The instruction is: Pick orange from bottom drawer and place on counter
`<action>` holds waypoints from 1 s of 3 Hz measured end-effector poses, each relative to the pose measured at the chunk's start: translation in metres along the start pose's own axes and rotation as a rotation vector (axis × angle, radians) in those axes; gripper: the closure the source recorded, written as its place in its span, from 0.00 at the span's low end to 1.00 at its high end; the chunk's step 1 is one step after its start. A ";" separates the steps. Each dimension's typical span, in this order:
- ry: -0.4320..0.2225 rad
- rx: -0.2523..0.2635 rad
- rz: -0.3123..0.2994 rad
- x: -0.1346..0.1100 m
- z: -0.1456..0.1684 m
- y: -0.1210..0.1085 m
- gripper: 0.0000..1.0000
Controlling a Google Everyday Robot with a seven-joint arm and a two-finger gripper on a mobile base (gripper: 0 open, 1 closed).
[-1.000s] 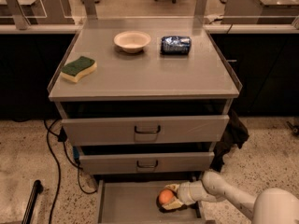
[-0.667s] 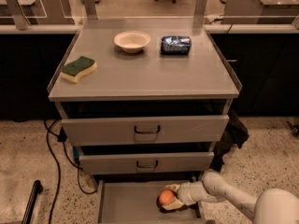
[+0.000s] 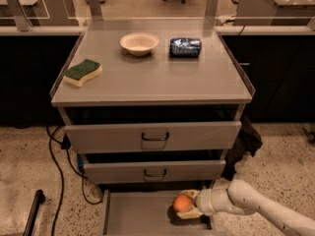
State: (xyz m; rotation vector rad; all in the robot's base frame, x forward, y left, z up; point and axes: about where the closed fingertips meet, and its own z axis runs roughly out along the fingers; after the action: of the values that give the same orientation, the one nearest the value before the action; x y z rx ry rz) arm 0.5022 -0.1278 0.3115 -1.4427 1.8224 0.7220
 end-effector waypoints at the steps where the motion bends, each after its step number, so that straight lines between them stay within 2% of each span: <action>1: 0.009 0.023 -0.046 -0.068 -0.040 0.016 1.00; 2: 0.043 0.026 -0.102 -0.091 -0.060 0.015 1.00; 3: 0.043 0.026 -0.102 -0.091 -0.060 0.015 1.00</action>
Offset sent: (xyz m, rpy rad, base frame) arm -0.0109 0.0098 0.0625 -0.0131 -0.0369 0.0040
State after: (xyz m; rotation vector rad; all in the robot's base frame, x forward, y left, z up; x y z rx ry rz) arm 0.4897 -0.1177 0.4204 -1.5328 1.7691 0.6185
